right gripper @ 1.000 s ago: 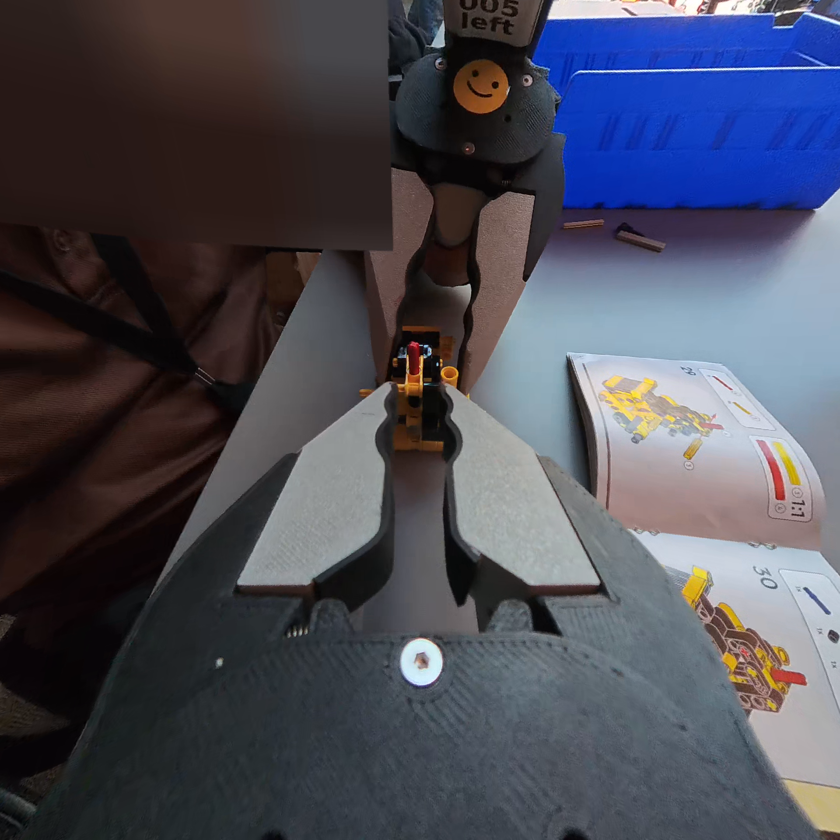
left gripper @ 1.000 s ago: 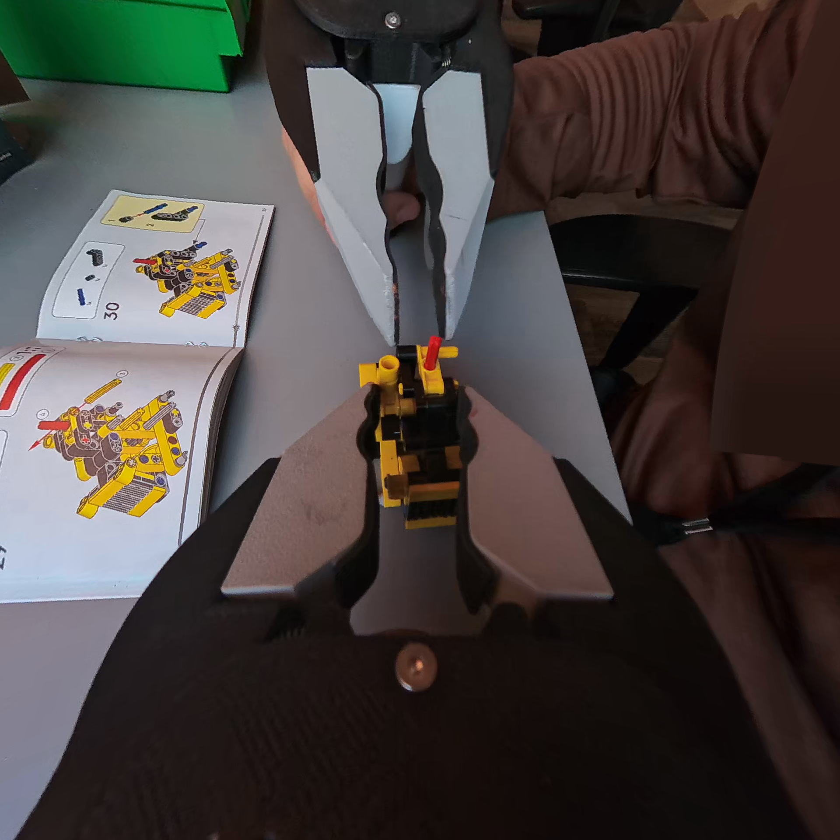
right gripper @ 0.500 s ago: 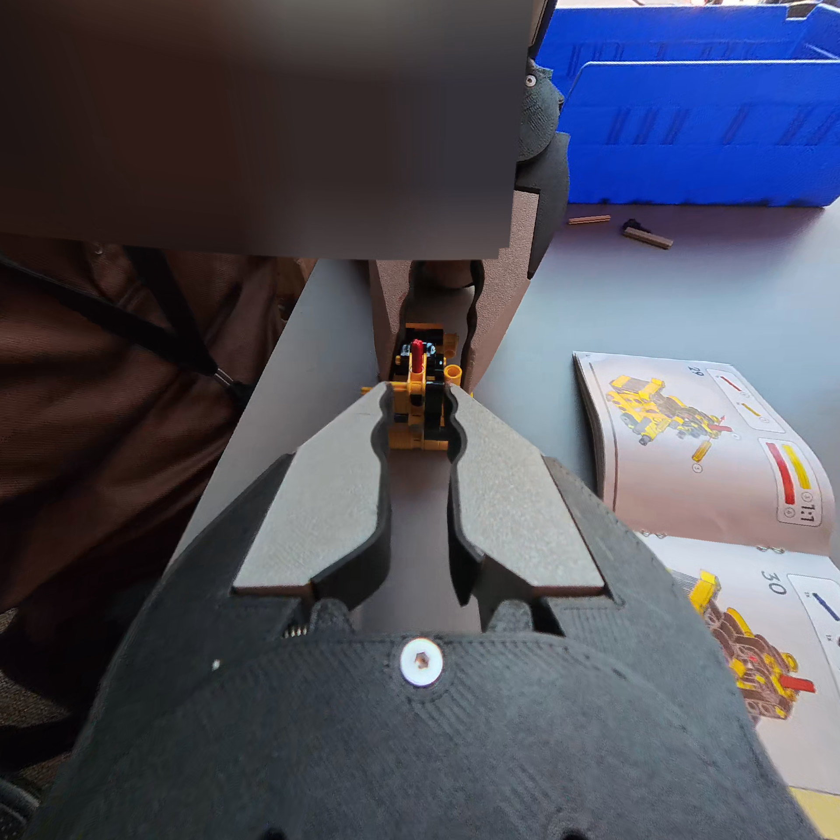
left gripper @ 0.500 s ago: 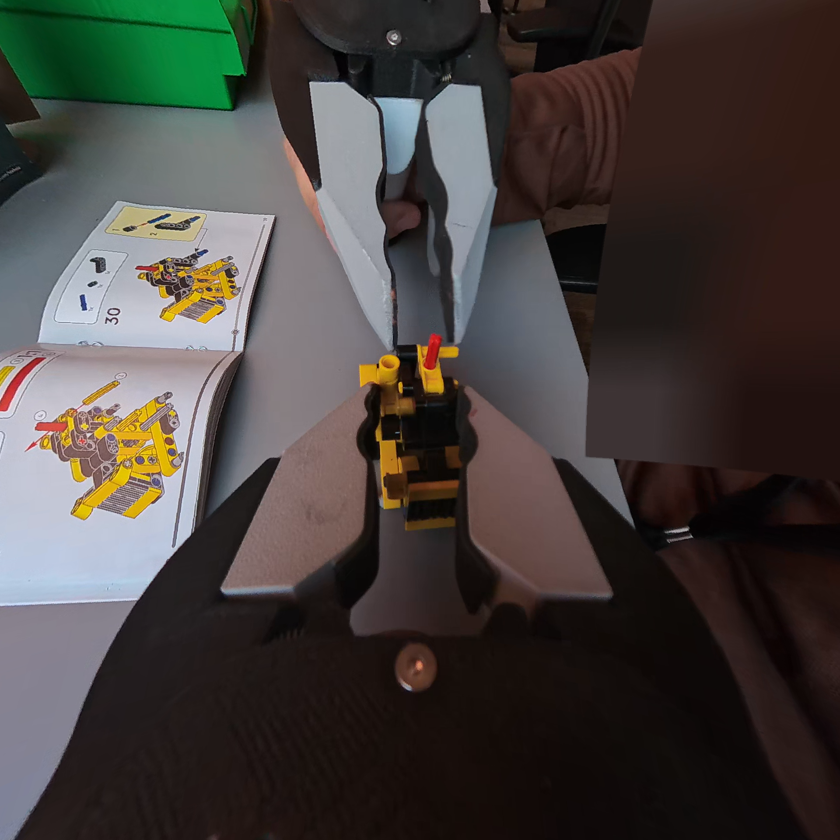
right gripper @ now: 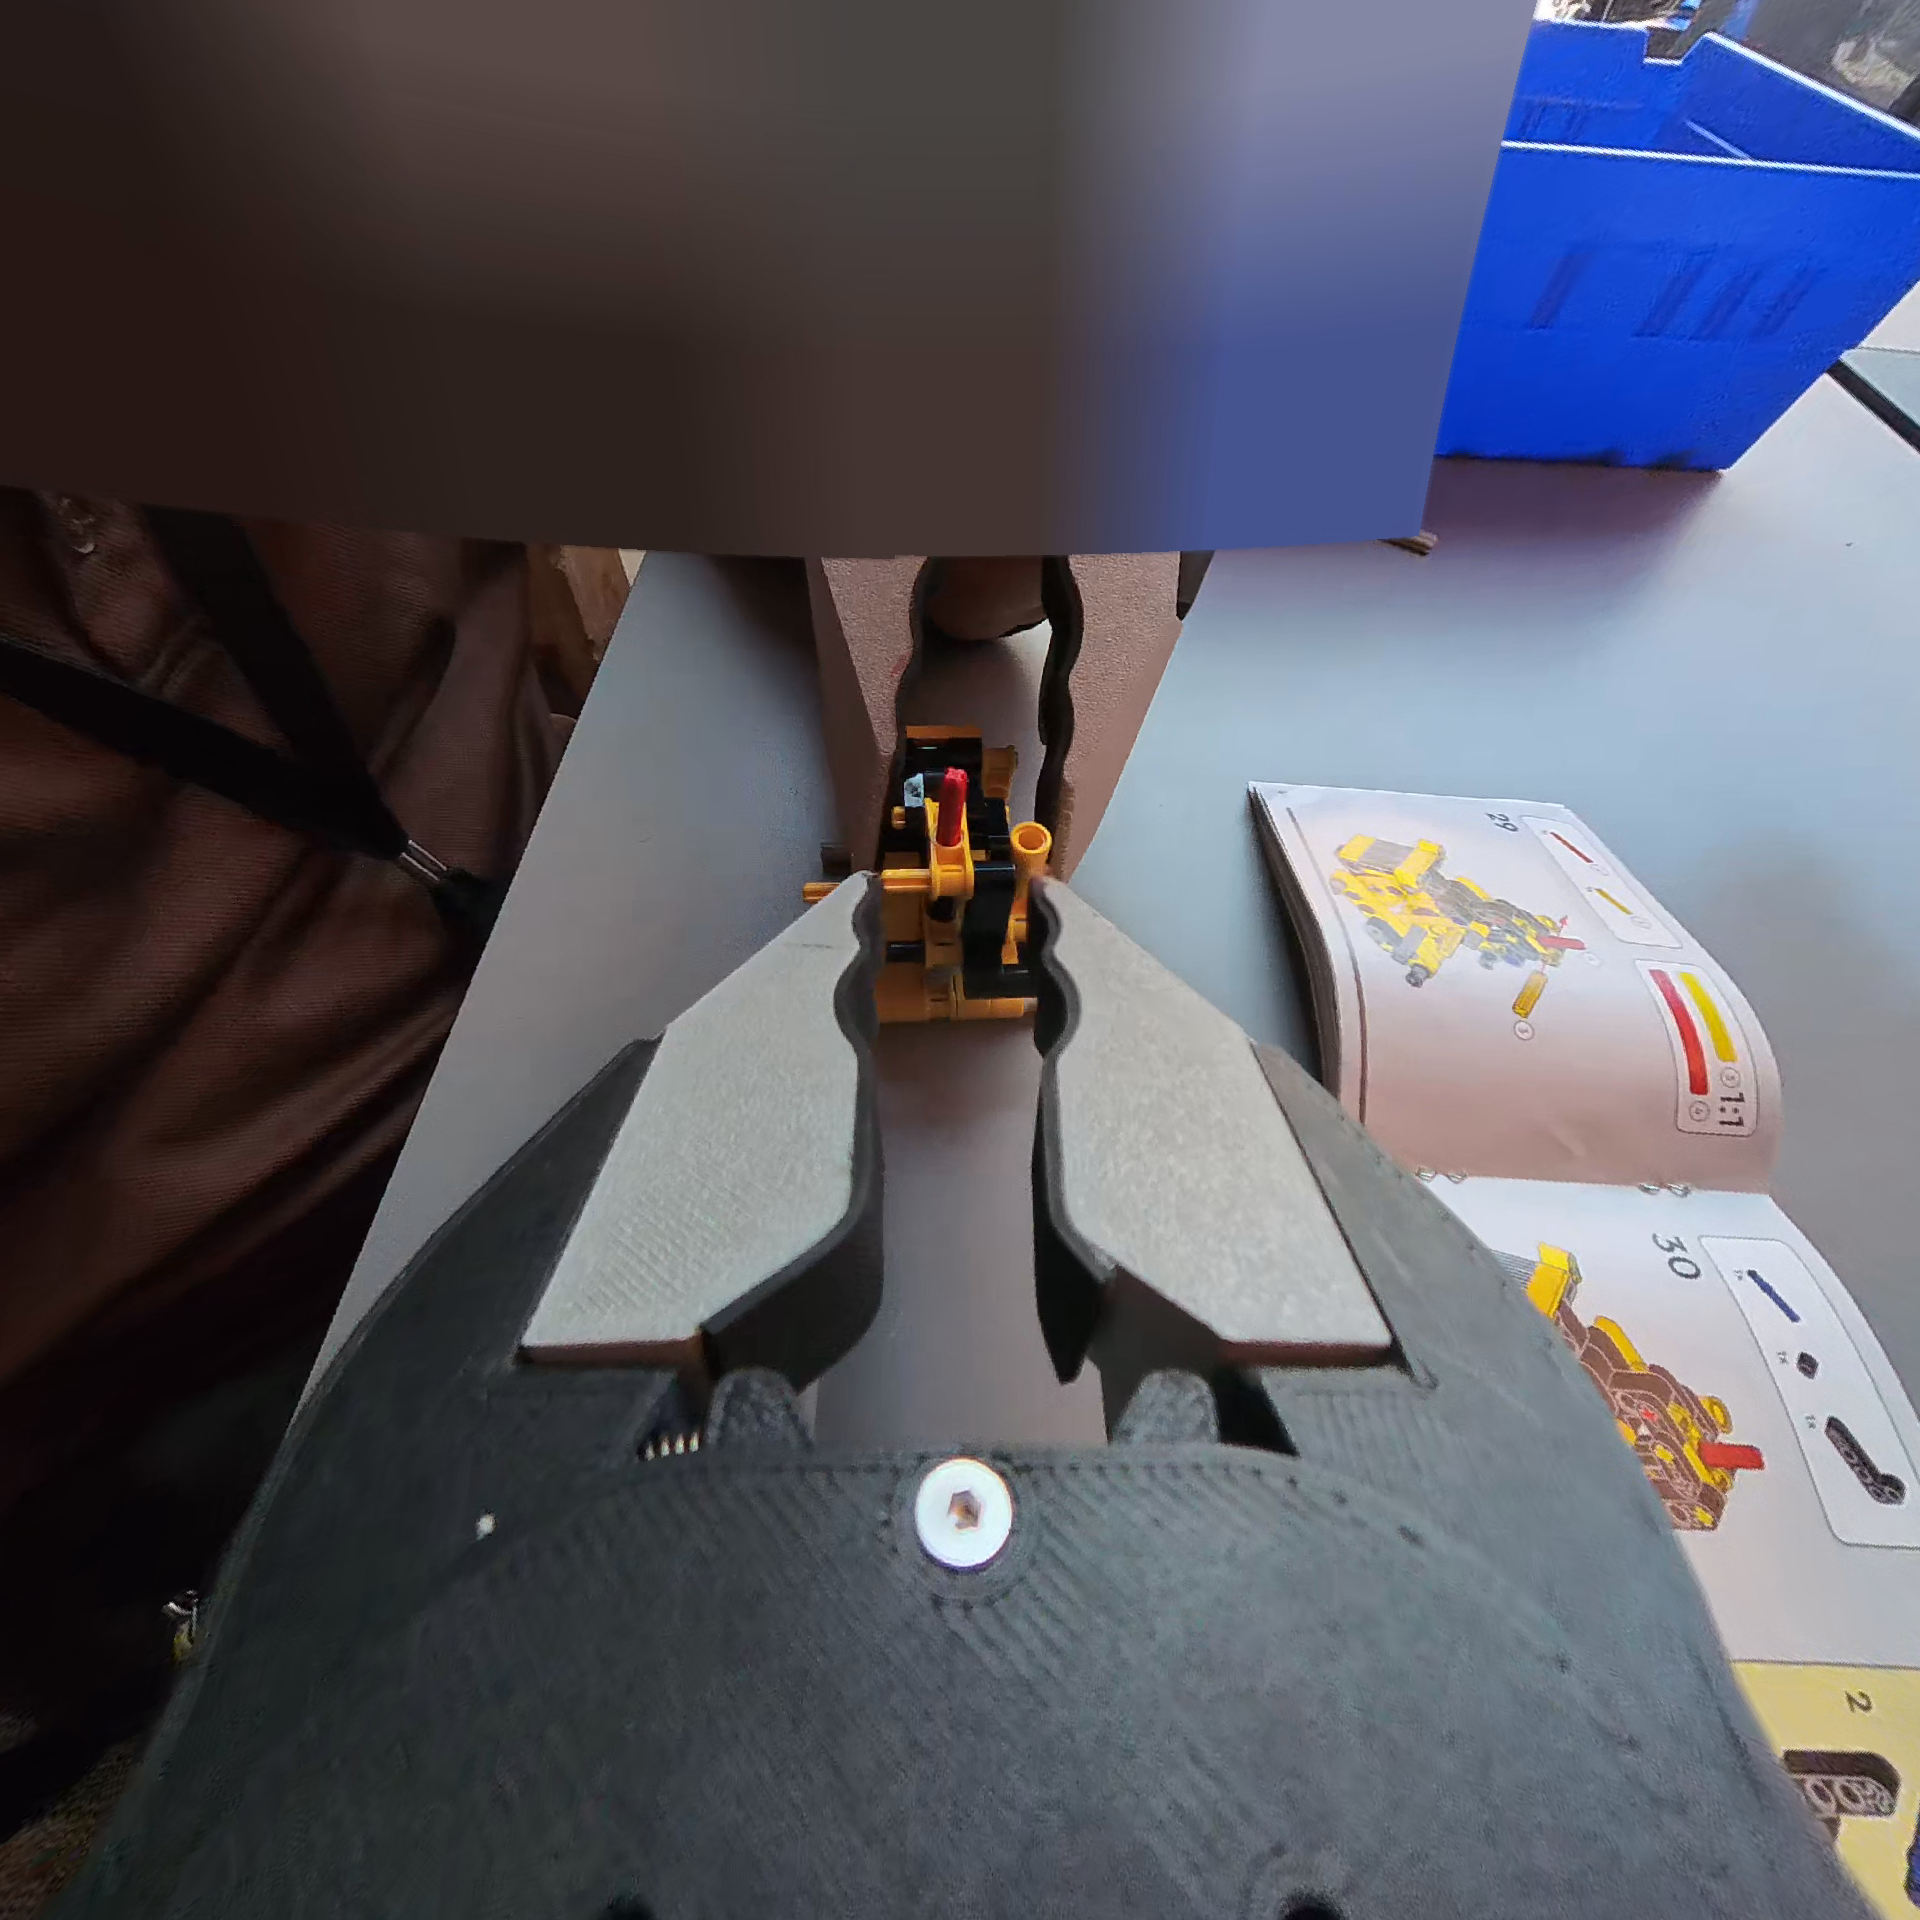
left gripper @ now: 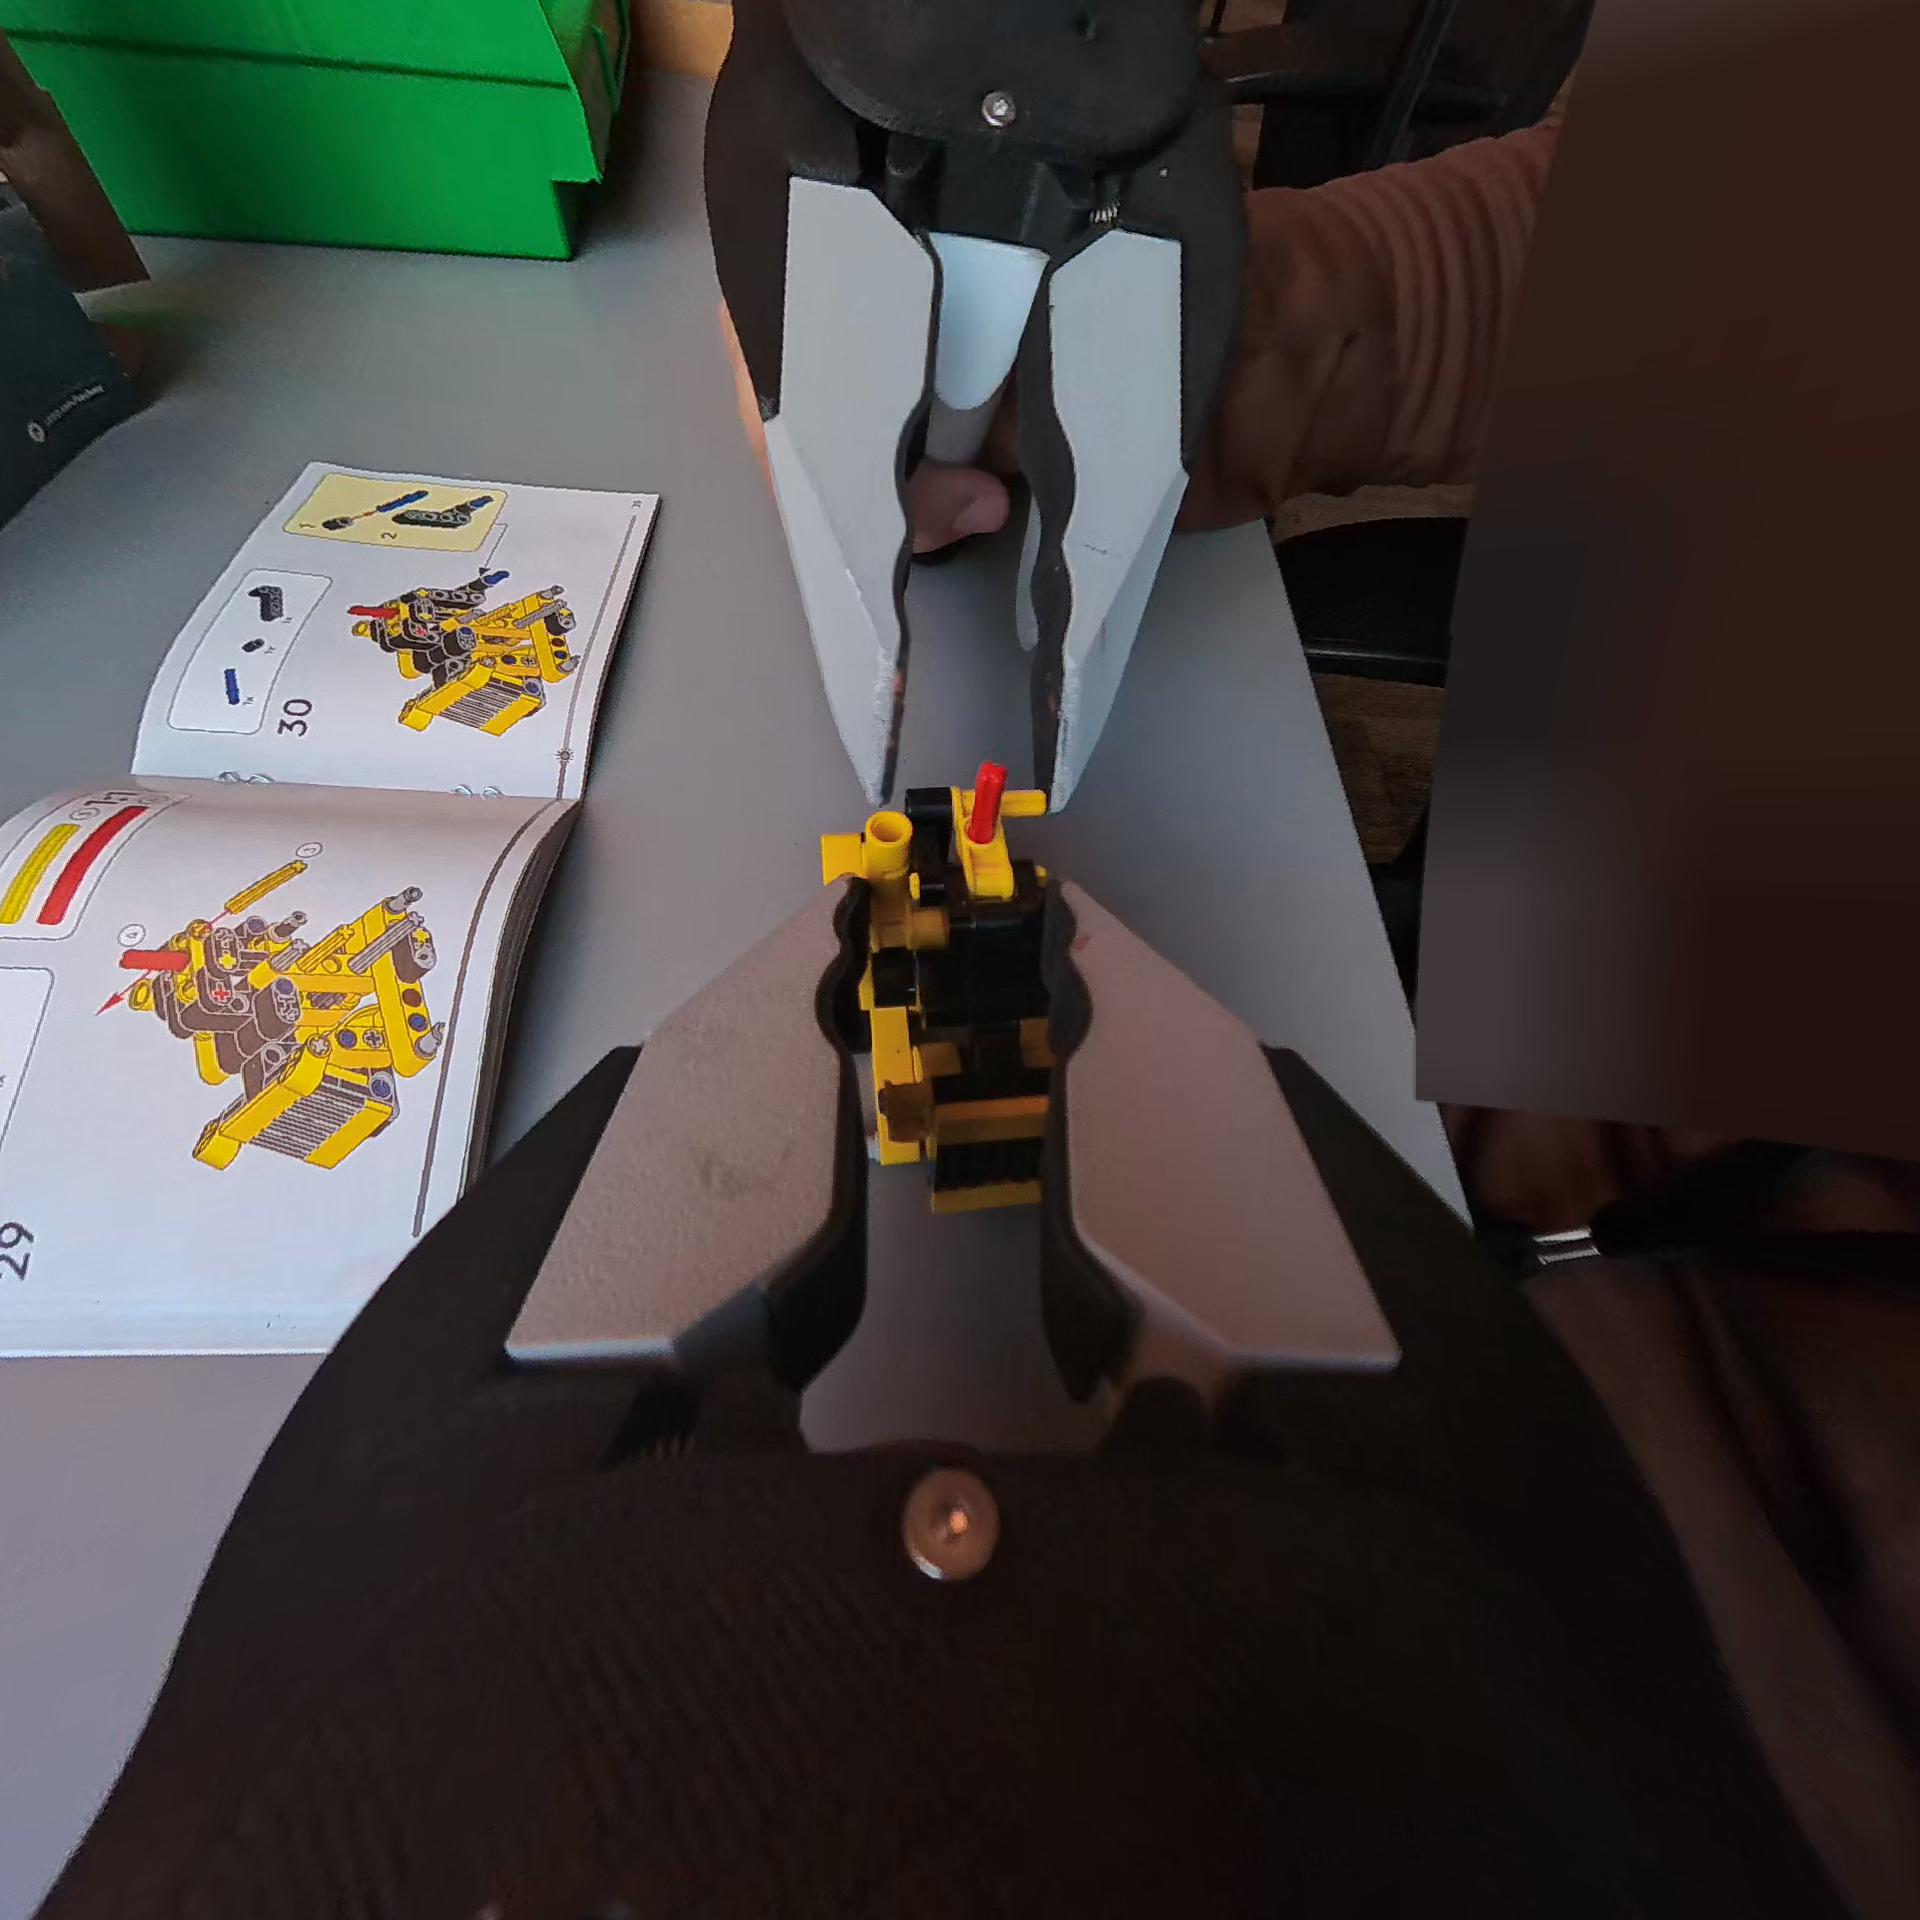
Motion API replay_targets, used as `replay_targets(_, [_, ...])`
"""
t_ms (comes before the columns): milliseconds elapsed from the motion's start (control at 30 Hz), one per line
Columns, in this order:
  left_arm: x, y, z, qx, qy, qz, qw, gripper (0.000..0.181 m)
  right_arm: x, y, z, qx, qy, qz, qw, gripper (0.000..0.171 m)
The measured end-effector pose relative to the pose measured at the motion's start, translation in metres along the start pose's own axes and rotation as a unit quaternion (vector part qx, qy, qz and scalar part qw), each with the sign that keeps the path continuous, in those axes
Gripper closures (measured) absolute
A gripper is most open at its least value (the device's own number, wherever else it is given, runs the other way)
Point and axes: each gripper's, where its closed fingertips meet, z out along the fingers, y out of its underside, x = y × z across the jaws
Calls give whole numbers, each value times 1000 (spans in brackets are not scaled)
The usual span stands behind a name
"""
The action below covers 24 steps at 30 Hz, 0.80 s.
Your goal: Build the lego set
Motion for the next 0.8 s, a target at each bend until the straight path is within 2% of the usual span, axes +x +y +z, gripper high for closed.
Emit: replay_targets(800, [1, 0, 2, 1, -6, 3, 1000, 152, -3, 1, -1, -9, -9, 7, 1000, 151])
